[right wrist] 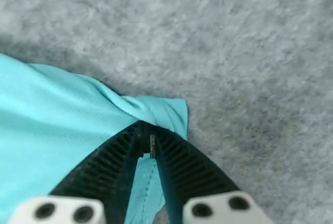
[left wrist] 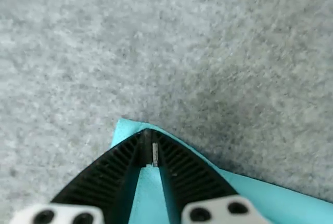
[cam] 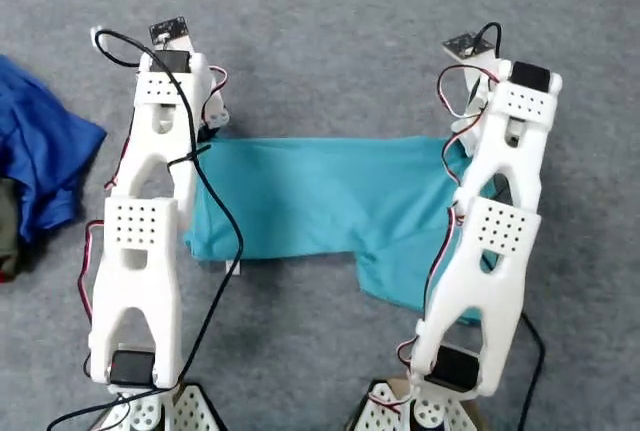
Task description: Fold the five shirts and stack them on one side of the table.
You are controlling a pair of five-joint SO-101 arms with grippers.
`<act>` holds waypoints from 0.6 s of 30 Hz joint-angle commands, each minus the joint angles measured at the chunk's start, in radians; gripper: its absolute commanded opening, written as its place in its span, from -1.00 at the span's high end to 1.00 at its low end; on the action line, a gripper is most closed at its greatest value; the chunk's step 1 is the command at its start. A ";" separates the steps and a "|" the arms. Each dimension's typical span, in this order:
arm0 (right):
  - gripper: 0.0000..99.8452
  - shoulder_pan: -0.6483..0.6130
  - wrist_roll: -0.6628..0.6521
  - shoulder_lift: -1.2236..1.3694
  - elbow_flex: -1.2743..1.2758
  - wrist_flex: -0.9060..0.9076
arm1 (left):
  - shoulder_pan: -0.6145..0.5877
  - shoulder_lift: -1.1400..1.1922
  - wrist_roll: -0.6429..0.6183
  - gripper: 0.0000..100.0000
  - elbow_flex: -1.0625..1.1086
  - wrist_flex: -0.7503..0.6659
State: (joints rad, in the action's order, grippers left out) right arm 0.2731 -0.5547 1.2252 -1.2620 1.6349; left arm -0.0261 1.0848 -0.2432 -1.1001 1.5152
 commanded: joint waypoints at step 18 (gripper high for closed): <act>0.93 0.035 -0.112 -0.183 -0.203 0.153 | -0.005 0.022 0.006 0.96 -0.384 0.250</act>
State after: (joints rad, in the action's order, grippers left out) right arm 0.2854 -0.6237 1.2022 -1.5305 1.7683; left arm -0.0445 1.1247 -0.2432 -1.4668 1.7346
